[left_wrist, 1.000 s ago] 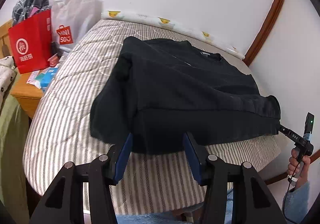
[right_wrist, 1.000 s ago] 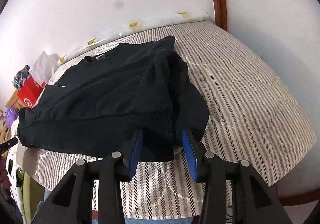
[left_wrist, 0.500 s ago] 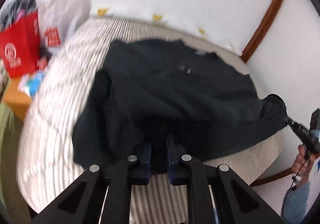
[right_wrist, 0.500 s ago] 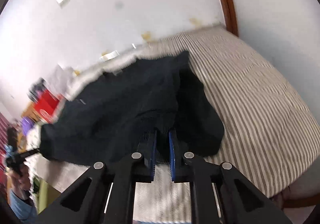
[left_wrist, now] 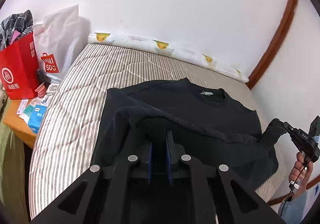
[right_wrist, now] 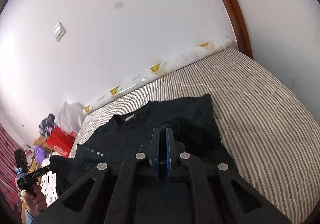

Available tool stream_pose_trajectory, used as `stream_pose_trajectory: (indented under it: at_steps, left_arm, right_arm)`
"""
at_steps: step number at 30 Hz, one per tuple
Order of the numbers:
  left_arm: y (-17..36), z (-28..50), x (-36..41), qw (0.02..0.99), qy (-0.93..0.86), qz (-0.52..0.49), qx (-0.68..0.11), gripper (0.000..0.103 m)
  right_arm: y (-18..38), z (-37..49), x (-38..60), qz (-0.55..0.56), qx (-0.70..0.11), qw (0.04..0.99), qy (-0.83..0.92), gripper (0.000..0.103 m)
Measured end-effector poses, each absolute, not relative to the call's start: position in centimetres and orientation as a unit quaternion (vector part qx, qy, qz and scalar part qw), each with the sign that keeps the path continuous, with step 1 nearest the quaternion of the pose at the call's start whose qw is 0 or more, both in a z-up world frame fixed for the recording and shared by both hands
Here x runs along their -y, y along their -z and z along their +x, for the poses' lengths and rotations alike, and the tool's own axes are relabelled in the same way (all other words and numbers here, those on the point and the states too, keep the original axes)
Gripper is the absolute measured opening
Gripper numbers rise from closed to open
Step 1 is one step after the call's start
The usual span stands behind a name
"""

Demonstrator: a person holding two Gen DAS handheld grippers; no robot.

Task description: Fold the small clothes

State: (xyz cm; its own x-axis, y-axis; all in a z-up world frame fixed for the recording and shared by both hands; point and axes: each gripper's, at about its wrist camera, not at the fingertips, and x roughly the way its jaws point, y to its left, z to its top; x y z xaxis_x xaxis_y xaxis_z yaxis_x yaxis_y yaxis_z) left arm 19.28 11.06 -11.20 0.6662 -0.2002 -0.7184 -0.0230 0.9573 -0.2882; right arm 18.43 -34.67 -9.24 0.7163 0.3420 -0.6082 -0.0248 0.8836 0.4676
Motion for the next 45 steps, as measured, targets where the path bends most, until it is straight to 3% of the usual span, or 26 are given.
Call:
stream_pose_trajectory:
  at_steps: [15, 18, 20, 24, 25, 27, 45]
  left_arm:
    - [15.5, 27.5, -11.9, 0.868, 0.041, -0.183, -0.460, 0.012]
    - [15.7, 28.2, -12.1, 0.860, 0.052, -0.195, -0.469, 0.014]
    - [15.3, 27.9, -12.3, 0.860, 0.071, -0.202, -0.464, 0.020]
    - [14.1, 26.3, -12.8, 0.883, 0.087, -0.197, -0.416, 0.060]
    - [13.7, 26.1, -13.0, 0.888, 0.090, -0.198, -0.405, 0.063]
    - [13.3, 25.7, -13.3, 0.891, 0.089, -0.198, -0.399, 0.063]
    - [15.1, 30.1, -11.4, 0.889, 0.047, -0.077, -0.449, 0.062]
  right_arm:
    - [13.9, 27.6, 35.0, 0.246, -0.399, 0.881, -0.071, 0.005]
    - [14.5, 28.5, 35.1, 0.248, -0.401, 0.880, -0.052, 0.011]
    - [14.5, 28.6, 35.2, 0.254, -0.402, 0.878, -0.048, 0.012]
    - [13.3, 27.7, 34.4, 0.221, -0.390, 0.892, -0.053, 0.018]
    - [13.0, 27.4, 33.9, 0.204, -0.387, 0.898, -0.055, 0.025]
    - [12.3, 26.8, 32.8, 0.168, -0.381, 0.907, -0.067, 0.033]
    - [16.6, 30.7, 30.7, 0.064, -0.466, 0.881, -0.050, 0.041]
